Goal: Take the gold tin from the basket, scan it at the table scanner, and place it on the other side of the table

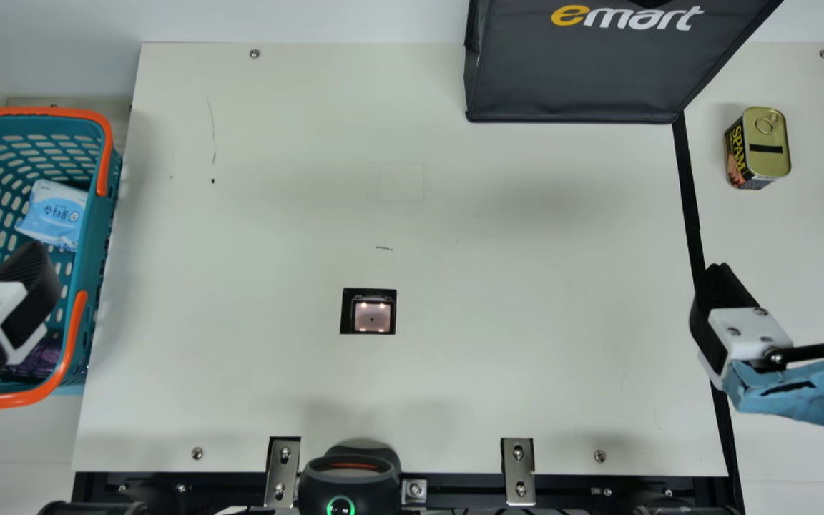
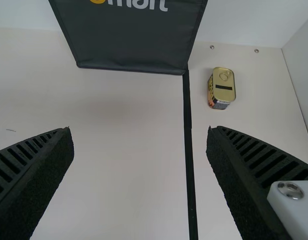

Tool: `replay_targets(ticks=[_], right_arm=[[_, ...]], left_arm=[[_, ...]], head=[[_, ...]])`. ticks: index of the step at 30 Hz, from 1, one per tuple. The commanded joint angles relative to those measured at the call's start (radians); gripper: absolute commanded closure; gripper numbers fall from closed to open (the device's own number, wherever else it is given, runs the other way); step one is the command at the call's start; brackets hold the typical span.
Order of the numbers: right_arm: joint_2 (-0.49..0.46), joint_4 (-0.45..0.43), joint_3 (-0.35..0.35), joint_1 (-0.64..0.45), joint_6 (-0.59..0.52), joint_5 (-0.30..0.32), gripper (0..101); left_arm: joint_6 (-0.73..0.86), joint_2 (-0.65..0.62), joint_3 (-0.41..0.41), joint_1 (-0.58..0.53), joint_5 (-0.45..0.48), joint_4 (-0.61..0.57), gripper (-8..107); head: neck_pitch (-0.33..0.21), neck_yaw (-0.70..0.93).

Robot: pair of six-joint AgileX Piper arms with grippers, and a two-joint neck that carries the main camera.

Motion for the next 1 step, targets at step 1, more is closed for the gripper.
replay_targets(ticks=[1], right_arm=[[0.000, 0.000, 0.000, 0.000, 0.000, 0.000, 6]], left_arm=[[0.000, 0.000, 0.000, 0.000, 0.000, 0.000, 9]], head=[[-0.030, 0.002]])
